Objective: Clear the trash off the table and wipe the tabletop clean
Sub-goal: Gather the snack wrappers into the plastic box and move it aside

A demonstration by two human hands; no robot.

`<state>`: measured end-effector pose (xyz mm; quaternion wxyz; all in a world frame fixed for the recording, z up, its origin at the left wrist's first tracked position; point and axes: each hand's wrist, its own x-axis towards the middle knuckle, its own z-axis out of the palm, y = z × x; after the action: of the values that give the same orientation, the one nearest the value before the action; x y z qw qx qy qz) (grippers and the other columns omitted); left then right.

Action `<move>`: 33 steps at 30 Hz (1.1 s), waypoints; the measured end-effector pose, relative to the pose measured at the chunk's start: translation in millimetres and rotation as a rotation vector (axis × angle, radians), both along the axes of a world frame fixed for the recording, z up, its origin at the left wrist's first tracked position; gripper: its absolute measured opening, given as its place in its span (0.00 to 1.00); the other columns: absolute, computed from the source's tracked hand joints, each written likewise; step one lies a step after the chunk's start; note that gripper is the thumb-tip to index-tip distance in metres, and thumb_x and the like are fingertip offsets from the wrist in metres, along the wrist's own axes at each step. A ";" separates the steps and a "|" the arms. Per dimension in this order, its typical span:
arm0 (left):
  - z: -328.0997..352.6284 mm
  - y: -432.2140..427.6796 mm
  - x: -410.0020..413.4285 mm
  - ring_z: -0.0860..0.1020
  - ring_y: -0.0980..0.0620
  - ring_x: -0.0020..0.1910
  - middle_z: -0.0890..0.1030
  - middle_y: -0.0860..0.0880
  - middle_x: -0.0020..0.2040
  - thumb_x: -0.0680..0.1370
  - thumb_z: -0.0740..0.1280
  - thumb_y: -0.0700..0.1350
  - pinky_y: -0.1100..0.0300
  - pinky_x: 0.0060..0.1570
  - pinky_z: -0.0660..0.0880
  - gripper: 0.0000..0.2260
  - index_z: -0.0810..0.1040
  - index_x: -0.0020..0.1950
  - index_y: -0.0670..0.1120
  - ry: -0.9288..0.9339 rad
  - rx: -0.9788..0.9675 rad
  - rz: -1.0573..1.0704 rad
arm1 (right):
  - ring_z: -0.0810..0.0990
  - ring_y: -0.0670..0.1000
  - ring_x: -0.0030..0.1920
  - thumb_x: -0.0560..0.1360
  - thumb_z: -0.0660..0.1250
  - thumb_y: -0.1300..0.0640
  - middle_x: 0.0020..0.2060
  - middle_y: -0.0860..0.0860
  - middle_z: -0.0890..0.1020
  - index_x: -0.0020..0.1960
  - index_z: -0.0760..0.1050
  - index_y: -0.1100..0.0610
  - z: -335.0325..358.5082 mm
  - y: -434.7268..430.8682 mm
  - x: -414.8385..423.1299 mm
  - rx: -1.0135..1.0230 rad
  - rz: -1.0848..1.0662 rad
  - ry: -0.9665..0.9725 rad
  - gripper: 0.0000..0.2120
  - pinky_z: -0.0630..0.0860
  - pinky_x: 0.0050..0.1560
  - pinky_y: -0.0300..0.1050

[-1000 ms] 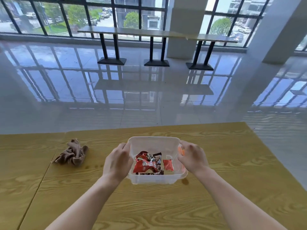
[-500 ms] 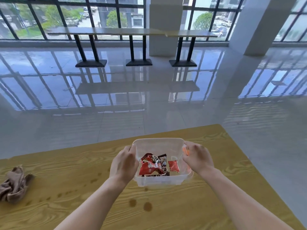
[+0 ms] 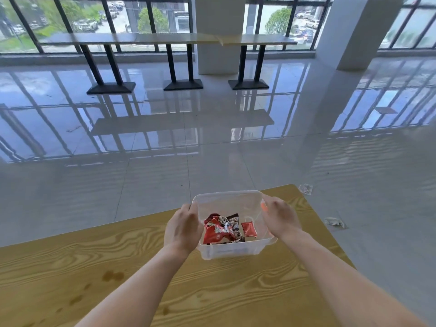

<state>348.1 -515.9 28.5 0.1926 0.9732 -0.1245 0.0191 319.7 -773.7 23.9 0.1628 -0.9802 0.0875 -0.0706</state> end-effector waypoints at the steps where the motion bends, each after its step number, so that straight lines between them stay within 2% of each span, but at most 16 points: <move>1: -2.1 -5.2 3.8 0.71 0.49 0.37 0.76 0.47 0.44 0.75 0.62 0.37 0.58 0.34 0.66 0.11 0.73 0.56 0.41 0.000 -0.003 0.004 | 0.80 0.57 0.45 0.80 0.58 0.63 0.44 0.57 0.82 0.63 0.75 0.60 -1.4 -4.0 5.2 0.000 0.009 -0.003 0.14 0.68 0.41 0.44; 9: -16.9 -26.4 26.7 0.73 0.50 0.40 0.77 0.46 0.48 0.76 0.64 0.40 0.61 0.37 0.66 0.17 0.71 0.65 0.41 0.021 -0.007 0.006 | 0.80 0.57 0.45 0.80 0.60 0.63 0.44 0.57 0.81 0.56 0.75 0.61 -12.1 -20.9 38.2 -0.051 0.006 0.020 0.08 0.71 0.41 0.44; 12: -21.3 -28.3 32.1 0.74 0.50 0.42 0.77 0.46 0.48 0.76 0.64 0.40 0.62 0.38 0.67 0.17 0.71 0.65 0.42 0.034 0.001 0.012 | 0.79 0.56 0.46 0.79 0.61 0.63 0.46 0.57 0.81 0.59 0.75 0.60 -15.4 -19.7 43.2 -0.048 -0.002 0.037 0.10 0.71 0.42 0.43; 16: -25.3 -29.2 38.6 0.69 0.52 0.38 0.76 0.47 0.47 0.75 0.64 0.40 0.62 0.36 0.64 0.16 0.72 0.63 0.41 0.035 0.010 0.030 | 0.79 0.55 0.45 0.79 0.62 0.64 0.46 0.56 0.82 0.60 0.74 0.60 -17.2 -19.4 47.7 -0.052 -0.005 0.042 0.11 0.77 0.44 0.45; 19: -28.3 -29.8 37.5 0.68 0.53 0.39 0.76 0.47 0.48 0.75 0.64 0.40 0.63 0.37 0.64 0.19 0.70 0.66 0.41 0.047 0.019 0.030 | 0.79 0.55 0.46 0.79 0.62 0.64 0.47 0.56 0.81 0.65 0.73 0.60 -15.4 -19.8 49.4 -0.055 0.000 0.054 0.15 0.75 0.44 0.44; 22: -26.1 -27.8 38.1 0.70 0.53 0.41 0.75 0.48 0.49 0.77 0.65 0.45 0.62 0.37 0.67 0.21 0.68 0.69 0.44 0.052 0.028 0.000 | 0.79 0.55 0.48 0.79 0.62 0.64 0.49 0.56 0.81 0.69 0.70 0.59 -12.8 -20.6 50.2 -0.052 0.013 0.084 0.18 0.78 0.48 0.46; 24: -21.5 -24.6 40.2 0.73 0.51 0.45 0.75 0.48 0.52 0.78 0.65 0.50 0.60 0.39 0.71 0.24 0.64 0.72 0.46 0.040 0.022 -0.023 | 0.78 0.56 0.49 0.78 0.63 0.62 0.51 0.57 0.80 0.67 0.71 0.58 -10.0 -20.2 49.9 -0.046 0.000 0.101 0.17 0.76 0.49 0.45; 27: -14.7 -15.4 41.1 0.74 0.48 0.56 0.74 0.47 0.60 0.78 0.62 0.53 0.57 0.47 0.76 0.27 0.61 0.75 0.45 0.009 0.015 -0.031 | 0.75 0.57 0.54 0.77 0.66 0.59 0.55 0.58 0.78 0.63 0.73 0.59 -4.8 -16.5 45.2 -0.032 -0.023 0.070 0.16 0.74 0.52 0.44; 30: -10.0 1.2 36.4 0.70 0.46 0.65 0.70 0.46 0.66 0.78 0.62 0.55 0.53 0.54 0.75 0.29 0.59 0.75 0.46 -0.035 0.074 -0.021 | 0.74 0.58 0.60 0.75 0.68 0.61 0.58 0.58 0.78 0.67 0.72 0.60 0.5 -4.0 38.3 -0.037 0.026 0.023 0.20 0.74 0.59 0.47; 33: -5.1 21.5 25.2 0.64 0.45 0.72 0.66 0.44 0.72 0.77 0.62 0.56 0.50 0.61 0.71 0.31 0.57 0.76 0.46 -0.058 0.121 -0.001 | 0.75 0.58 0.61 0.75 0.68 0.61 0.60 0.58 0.78 0.66 0.73 0.60 7.6 17.8 33.0 -0.017 0.075 0.006 0.20 0.73 0.62 0.48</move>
<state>373.3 -494.4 23.4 0.1297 0.9820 -0.1312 0.0396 352.7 -756.0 31.5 0.1566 -0.9844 0.0506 -0.0624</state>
